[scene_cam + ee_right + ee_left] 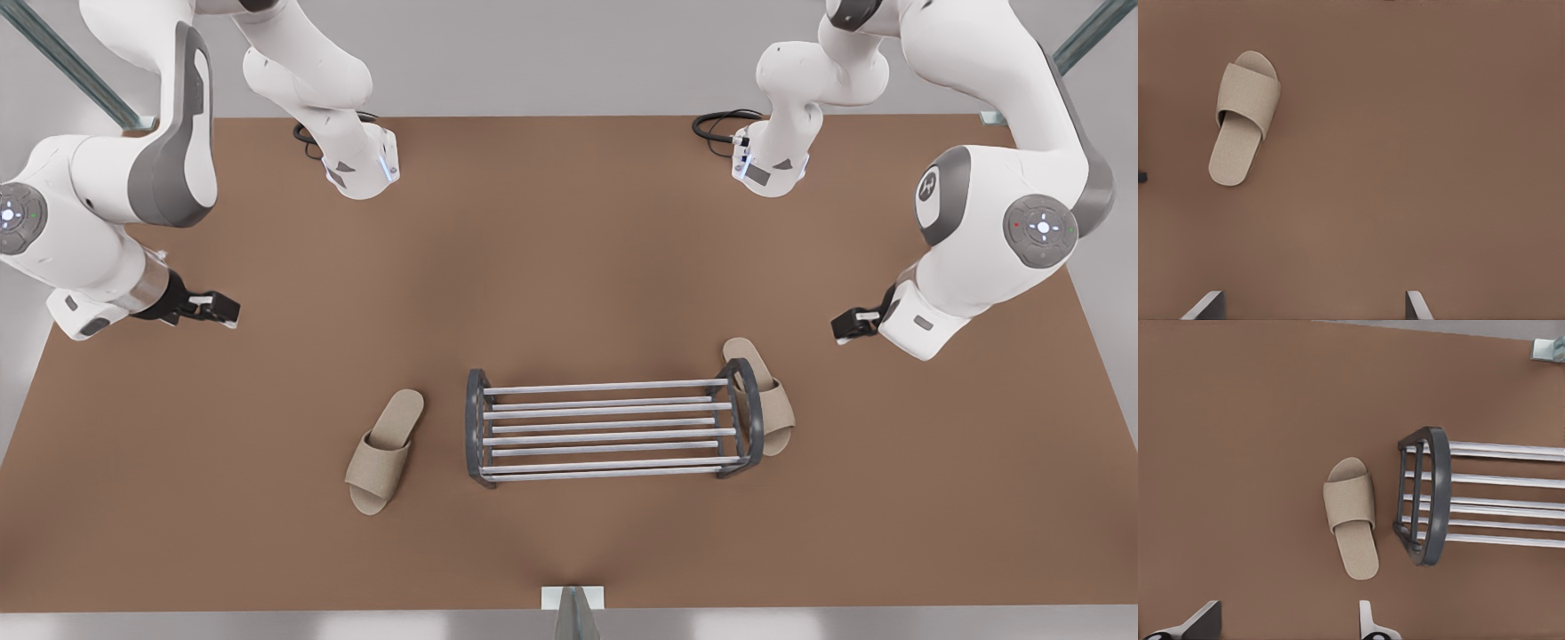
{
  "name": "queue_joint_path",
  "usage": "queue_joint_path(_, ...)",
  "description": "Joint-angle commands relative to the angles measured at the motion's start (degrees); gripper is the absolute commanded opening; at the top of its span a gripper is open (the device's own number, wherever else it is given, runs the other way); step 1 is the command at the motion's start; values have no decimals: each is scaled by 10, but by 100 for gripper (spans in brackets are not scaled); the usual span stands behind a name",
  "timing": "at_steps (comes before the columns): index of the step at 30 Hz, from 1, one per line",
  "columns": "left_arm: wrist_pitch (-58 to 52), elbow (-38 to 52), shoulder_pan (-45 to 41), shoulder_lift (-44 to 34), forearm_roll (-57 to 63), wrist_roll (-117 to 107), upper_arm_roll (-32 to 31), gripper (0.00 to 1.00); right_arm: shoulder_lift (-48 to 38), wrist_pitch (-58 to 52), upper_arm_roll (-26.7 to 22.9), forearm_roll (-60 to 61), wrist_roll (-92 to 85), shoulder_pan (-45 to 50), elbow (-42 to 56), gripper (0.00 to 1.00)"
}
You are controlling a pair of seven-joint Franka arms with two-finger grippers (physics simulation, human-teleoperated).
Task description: Place the right shoe on the shoe rack with the right arm, and place the left shoe on the shoe rack with the left arm
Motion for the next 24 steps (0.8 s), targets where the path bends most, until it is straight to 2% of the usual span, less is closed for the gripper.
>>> queue_joint_path(1, 26, 0, 0, -2, 3, 150, 0, 100, -5, 44, 0, 1, 22, 7, -11, 100)
queue_joint_path(3, 58, -25, 0, -26, 0, 61, 2, 100, -3, 46, 1, -9, 13, 16, -18, 100)
queue_joint_path(4, 68, -32, 1, -32, -53, 8, 14, 100, 3, 63, 4, -24, -8, 23, -20, 100)
queue_joint_path(5, 103, -92, -1, -59, -181, 13, 86, 100, 0, 109, 9, -58, -36, 39, -45, 100)
queue_joint_path(7, 204, -197, -2, -97, -244, 20, 105, 100, -17, 185, 45, -81, -51, 38, -105, 100)
queue_joint_path(9, 307, -308, -2, -135, -341, 37, 119, 100, -22, 291, 97, -221, -66, 40, -175, 100)
queue_joint_path(11, 356, -371, -2, -155, -406, 90, 124, 100, -30, 385, 99, -265, -76, 39, -248, 100)
queue_joint_path(14, 491, -490, -16, -182, -598, 244, 128, 100, -24, 563, 96, -461, -67, 38, -340, 100)
queue_joint_path(15, 539, -513, -33, -183, -651, 263, 127, 100, -17, 569, 96, -548, -26, 39, -340, 100)
queue_joint_path(18, 624, -546, -54, -183, -709, 271, 99, 100, 10, 569, 96, -812, 222, 54, -354, 100)
queue_joint_path(19, 623, -556, -54, -182, -764, 305, 99, 100, 16, 569, 97, -859, 249, 55, -357, 100)
queue_joint_path(21, 589, -592, -54, -171, -992, 522, 99, 100, 35, 561, 98, -991, 412, 63, -378, 100)
queue_joint_path(24, 563, -637, -54, -169, -1143, 676, 105, 100, 64, 515, 99, -1090, 548, 109, -392, 100)
